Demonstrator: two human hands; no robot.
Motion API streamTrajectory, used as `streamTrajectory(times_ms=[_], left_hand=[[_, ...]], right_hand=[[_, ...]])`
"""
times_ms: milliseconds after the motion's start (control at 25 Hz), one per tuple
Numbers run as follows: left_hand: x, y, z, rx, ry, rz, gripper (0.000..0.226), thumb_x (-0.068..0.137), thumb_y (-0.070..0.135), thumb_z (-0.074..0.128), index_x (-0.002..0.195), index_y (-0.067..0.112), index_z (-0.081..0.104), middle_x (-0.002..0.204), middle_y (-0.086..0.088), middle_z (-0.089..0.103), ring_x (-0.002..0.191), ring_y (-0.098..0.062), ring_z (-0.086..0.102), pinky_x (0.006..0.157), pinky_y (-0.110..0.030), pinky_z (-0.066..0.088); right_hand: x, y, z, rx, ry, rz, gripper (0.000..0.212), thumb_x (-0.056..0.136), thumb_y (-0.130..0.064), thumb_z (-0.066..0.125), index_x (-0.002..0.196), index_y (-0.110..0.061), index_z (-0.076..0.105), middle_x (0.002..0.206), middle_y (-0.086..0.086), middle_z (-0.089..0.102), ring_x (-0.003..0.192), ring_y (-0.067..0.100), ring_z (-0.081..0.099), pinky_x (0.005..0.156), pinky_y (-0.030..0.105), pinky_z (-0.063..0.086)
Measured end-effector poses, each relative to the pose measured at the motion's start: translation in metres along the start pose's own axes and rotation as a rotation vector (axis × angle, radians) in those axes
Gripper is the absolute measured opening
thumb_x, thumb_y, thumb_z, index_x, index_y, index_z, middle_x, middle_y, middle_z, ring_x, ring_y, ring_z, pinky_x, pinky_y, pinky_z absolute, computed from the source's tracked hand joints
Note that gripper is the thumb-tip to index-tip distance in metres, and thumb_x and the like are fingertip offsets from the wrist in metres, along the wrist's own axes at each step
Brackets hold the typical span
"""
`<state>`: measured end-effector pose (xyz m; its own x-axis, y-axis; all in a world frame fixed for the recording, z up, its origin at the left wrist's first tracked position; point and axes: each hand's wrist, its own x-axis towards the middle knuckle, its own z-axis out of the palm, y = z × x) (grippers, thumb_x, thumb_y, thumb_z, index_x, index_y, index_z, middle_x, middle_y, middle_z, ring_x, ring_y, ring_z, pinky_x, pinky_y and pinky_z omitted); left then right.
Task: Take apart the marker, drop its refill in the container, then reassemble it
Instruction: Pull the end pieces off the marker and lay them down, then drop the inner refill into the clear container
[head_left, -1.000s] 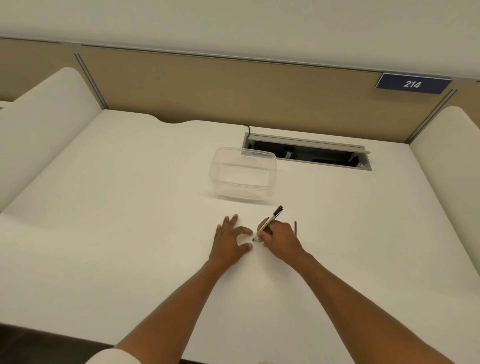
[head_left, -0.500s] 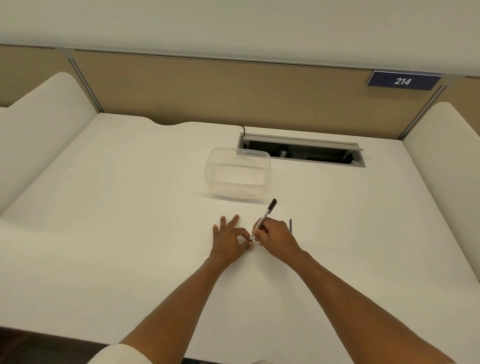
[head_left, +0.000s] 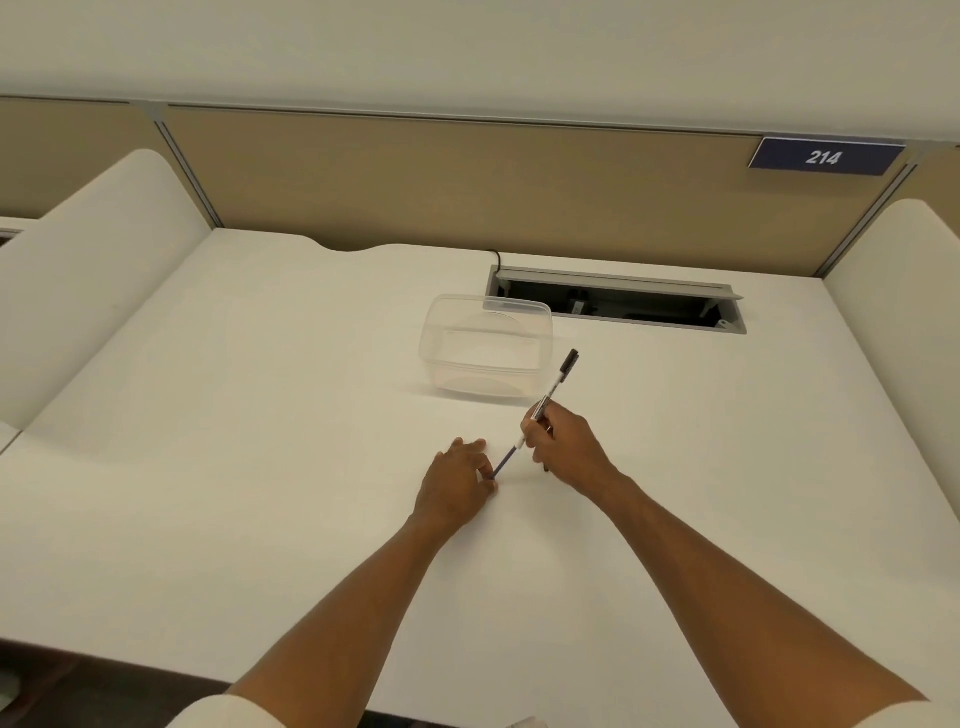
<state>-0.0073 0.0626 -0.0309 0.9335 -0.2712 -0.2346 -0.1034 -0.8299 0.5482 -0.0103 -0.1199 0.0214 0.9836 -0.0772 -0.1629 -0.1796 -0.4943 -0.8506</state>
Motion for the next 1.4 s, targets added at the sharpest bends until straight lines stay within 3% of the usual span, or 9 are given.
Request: streamTrajectory(times_ms=[120,240,400,560,760,1040,1240,1400], left_hand=[[-0.004,-0.001,0.001,0.066,0.054,-0.016,0.011,0.086,0.024,0.065,0.092,0.017,0.071,0.141,0.006,0.056,0.134,-0.018,0.047,0.103,-0.031,0.042],[-0.008,0.003,0.000,0.093,0.125,-0.036,0.014,0.084,0.025,0.062,0.092,0.016,0.068,0.110,0.003,0.069,0.104,-0.023,0.063,0.085,-0.033,0.050],[-0.007,0.008,-0.004,0.112,0.169,-0.066,0.015,0.086,0.029,0.061,0.075,0.020,0.058,0.087,0.002,0.070,0.083,-0.023,0.064,0.068,-0.030,0.047],[-0.006,0.008,-0.005,0.103,0.187,-0.077,0.021,0.087,0.031,0.061,0.070,0.022,0.054,0.080,0.001,0.069,0.072,-0.021,0.057,0.063,-0.028,0.039],[-0.006,0.006,-0.005,0.099,0.176,-0.073,0.023,0.087,0.032,0.059,0.069,0.021,0.053,0.076,0.002,0.067,0.069,-0.020,0.054,0.061,-0.028,0.039],[-0.006,0.007,-0.009,0.090,0.174,-0.092,0.023,0.087,0.031,0.060,0.068,0.020,0.054,0.075,-0.001,0.067,0.066,-0.021,0.051,0.059,-0.028,0.038],[-0.007,0.007,-0.008,0.105,0.173,-0.092,0.021,0.088,0.030,0.059,0.071,0.018,0.057,0.076,-0.001,0.067,0.067,-0.020,0.052,0.060,-0.028,0.037],[-0.008,0.007,-0.009,0.113,0.172,-0.091,0.021,0.088,0.029,0.059,0.070,0.018,0.054,0.076,0.000,0.066,0.067,-0.019,0.052,0.059,-0.028,0.037]], right_hand=[[0.008,-0.008,-0.013,0.010,0.023,-0.007,0.018,0.095,-0.024,0.052,0.092,-0.007,0.059,0.088,0.012,0.069,0.063,0.018,0.062,0.050,0.013,0.047],[0.011,-0.008,-0.015,-0.014,-0.001,0.015,0.023,0.095,-0.025,0.054,0.093,-0.003,0.059,0.088,0.014,0.070,0.062,0.018,0.060,0.047,0.013,0.045],[0.003,0.001,-0.003,-0.117,-0.059,0.055,0.031,0.093,-0.033,0.058,0.085,-0.004,0.057,0.081,0.011,0.072,0.059,0.019,0.064,0.062,0.035,0.054],[-0.007,0.013,0.010,-0.195,-0.108,0.086,0.031,0.090,-0.038,0.061,0.072,-0.014,0.052,0.080,0.011,0.071,0.074,0.032,0.068,0.072,0.044,0.055],[-0.018,0.025,0.026,-0.326,-0.156,0.153,0.039,0.087,-0.038,0.064,0.062,-0.017,0.043,0.078,0.014,0.069,0.072,0.034,0.067,0.066,0.041,0.053],[-0.020,0.029,0.042,-0.496,-0.176,0.223,0.042,0.085,-0.041,0.066,0.057,-0.019,0.043,0.062,-0.001,0.051,0.069,0.025,0.057,0.054,0.029,0.038],[-0.017,0.024,0.046,-0.523,-0.180,0.270,0.037,0.081,-0.044,0.068,0.063,-0.017,0.049,0.064,0.002,0.059,0.069,0.026,0.067,0.058,0.029,0.049],[-0.016,0.020,0.047,-0.511,-0.175,0.305,0.033,0.082,-0.039,0.070,0.065,-0.014,0.055,0.055,0.000,0.060,0.046,0.018,0.060,0.059,0.029,0.055]])
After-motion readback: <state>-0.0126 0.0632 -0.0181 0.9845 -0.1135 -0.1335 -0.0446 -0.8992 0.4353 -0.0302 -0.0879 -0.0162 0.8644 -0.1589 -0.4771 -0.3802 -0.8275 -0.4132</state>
